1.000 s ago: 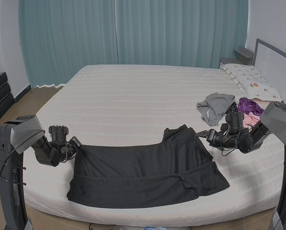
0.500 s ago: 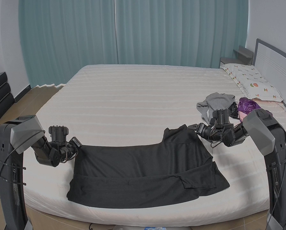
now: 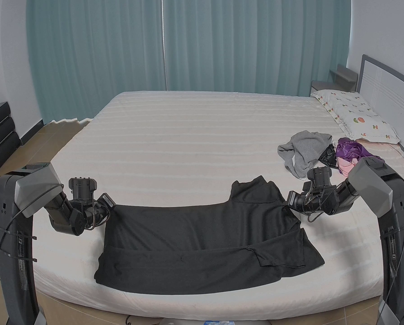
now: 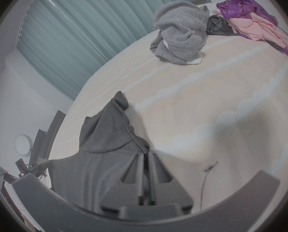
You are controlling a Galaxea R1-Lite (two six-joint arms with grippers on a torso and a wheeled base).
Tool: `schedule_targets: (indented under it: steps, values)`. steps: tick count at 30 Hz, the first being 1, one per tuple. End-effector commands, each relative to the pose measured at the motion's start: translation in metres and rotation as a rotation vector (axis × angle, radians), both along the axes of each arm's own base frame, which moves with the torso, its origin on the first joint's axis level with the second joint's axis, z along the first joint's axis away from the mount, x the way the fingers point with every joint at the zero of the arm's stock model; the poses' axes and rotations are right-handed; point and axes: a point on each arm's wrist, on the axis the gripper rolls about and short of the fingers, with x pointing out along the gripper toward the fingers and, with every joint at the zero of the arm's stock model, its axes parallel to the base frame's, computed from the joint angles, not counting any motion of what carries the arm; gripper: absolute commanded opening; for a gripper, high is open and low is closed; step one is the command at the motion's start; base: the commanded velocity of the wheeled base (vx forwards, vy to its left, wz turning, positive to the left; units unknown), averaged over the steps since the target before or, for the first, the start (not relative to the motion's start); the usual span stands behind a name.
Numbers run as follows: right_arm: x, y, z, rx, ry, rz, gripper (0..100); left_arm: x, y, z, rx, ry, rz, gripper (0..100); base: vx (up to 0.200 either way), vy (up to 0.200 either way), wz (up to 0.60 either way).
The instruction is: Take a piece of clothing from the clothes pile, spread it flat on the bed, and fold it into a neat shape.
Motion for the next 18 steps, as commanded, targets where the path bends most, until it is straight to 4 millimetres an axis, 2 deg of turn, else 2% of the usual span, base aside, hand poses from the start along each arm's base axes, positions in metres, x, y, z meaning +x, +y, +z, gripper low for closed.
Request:
schedule_targets:
  steps: [1, 13, 14, 18]
  values:
    - [-0.008, -0.007, 0.012, -0.006, 0.006, -0.004, 0, 0.001, 0.000, 0.001, 0.001, -0.004, 0.001, 0, 0.000, 0.000, 0.00]
    - [-0.022, -0.009, 0.010, -0.069, 0.035, 0.059, 0, 0.001, 0.000, 0.001, 0.002, -0.006, 0.002, 0, 0.000, 0.000, 0.00]
    - [-0.024, -0.009, 0.011, -0.070, 0.033, 0.068, 100, 0.001, 0.000, 0.001, 0.002, -0.006, 0.002, 0, 0.000, 0.000, 0.00]
    - [-0.023, -0.008, 0.023, -0.028, 0.006, 0.086, 100, 0.001, 0.000, 0.001, 0.002, -0.006, 0.002, 0, 0.000, 0.000, 0.00]
